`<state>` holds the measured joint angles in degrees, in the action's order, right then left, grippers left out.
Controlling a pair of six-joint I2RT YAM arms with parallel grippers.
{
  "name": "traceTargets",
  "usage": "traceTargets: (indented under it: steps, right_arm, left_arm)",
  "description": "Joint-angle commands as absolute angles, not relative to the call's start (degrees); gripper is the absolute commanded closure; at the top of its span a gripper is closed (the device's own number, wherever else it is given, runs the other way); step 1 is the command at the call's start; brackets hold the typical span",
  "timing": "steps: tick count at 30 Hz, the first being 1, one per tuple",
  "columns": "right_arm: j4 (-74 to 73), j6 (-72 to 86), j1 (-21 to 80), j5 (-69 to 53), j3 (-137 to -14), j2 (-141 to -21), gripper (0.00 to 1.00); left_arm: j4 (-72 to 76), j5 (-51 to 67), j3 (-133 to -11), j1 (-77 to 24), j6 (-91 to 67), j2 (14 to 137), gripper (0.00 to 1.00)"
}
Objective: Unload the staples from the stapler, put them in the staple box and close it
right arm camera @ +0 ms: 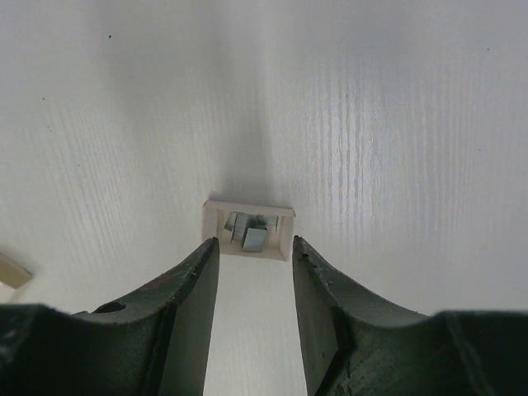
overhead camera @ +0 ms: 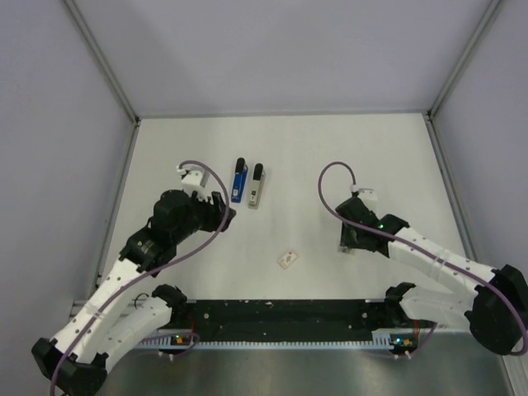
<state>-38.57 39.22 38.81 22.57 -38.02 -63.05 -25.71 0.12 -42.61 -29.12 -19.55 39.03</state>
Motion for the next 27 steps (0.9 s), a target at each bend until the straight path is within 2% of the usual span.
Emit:
traceTargets:
  steps: [1,6,14,23,27]
  right_arm:
    - [-40.2,38.8,37.6,23.1,-39.3,-59.9,0.58]
    - [-40.1,38.7,36.8,22.4,-38.4,-59.2,0.58]
    - [-38.1,38.6,34.1,21.8,-35.2,-58.3,0.58]
    - [-34.8,41.3,32.4,22.9,-32.3,-55.0,0.59]
    - [-35.4,40.5,31.6,23.2,-31.6,-53.4,0.6]
  left_arm:
    - [-22.7,9.0,-42.5,-29.2,-25.6,43.5,0.38]
    - [-19.4,9.0,-37.4,-32.4,-32.2,46.7,0.42]
    - [-19.4,0.8,-37.5,-46.5,-39.3,57.2,0.53]
    - [-17.1,0.5,-36.2,-53.2,-44.4,67.6,0.78]
    - [-15.5,0.5,-37.0,-54.9,-45.8,71.3,0.86]
